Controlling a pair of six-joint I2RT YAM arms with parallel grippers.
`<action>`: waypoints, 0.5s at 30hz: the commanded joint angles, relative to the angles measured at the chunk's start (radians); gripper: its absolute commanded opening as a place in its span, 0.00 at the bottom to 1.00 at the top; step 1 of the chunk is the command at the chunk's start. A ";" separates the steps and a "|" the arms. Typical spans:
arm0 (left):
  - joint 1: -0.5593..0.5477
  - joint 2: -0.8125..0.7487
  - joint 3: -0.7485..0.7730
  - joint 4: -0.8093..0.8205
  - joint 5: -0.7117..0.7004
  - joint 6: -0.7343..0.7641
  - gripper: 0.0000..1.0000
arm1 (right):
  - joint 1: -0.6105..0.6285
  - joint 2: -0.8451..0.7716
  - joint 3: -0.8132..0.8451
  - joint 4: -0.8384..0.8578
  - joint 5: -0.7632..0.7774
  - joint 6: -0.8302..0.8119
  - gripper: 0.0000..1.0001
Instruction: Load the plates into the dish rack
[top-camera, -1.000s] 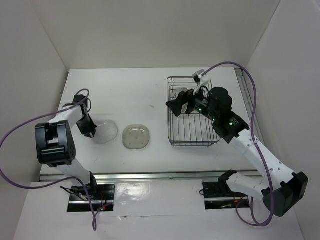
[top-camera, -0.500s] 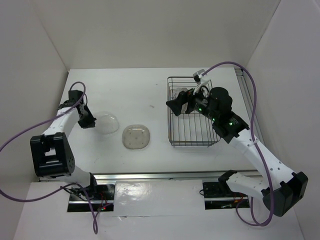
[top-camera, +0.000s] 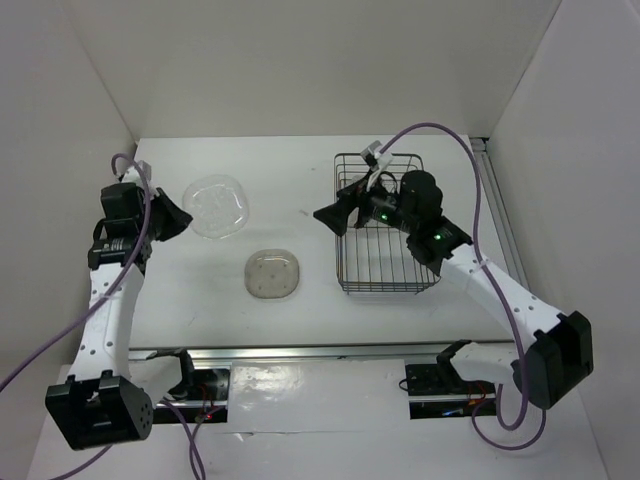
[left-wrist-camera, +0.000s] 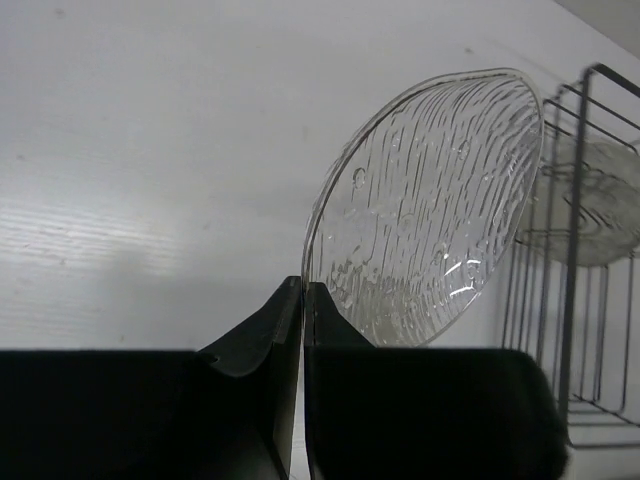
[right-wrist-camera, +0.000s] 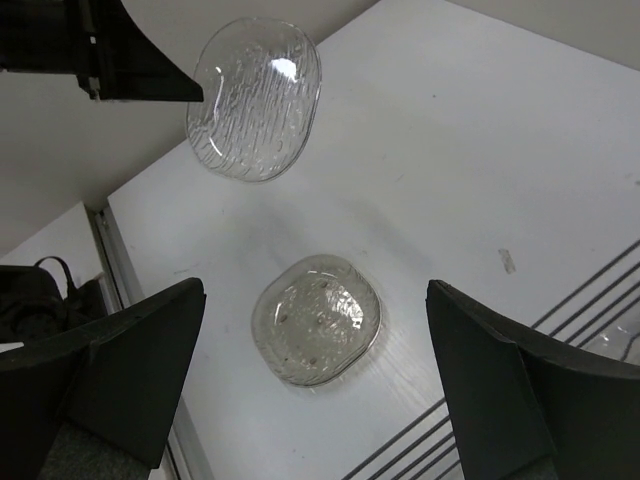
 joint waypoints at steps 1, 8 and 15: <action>-0.012 -0.036 -0.022 0.106 0.218 0.033 0.00 | 0.035 0.076 0.030 0.127 -0.075 -0.030 0.98; -0.070 -0.059 -0.042 0.149 0.377 0.013 0.00 | 0.149 0.320 0.183 0.116 -0.016 -0.075 0.96; -0.080 -0.059 -0.061 0.171 0.460 -0.006 0.00 | 0.194 0.432 0.255 0.164 0.031 -0.055 0.94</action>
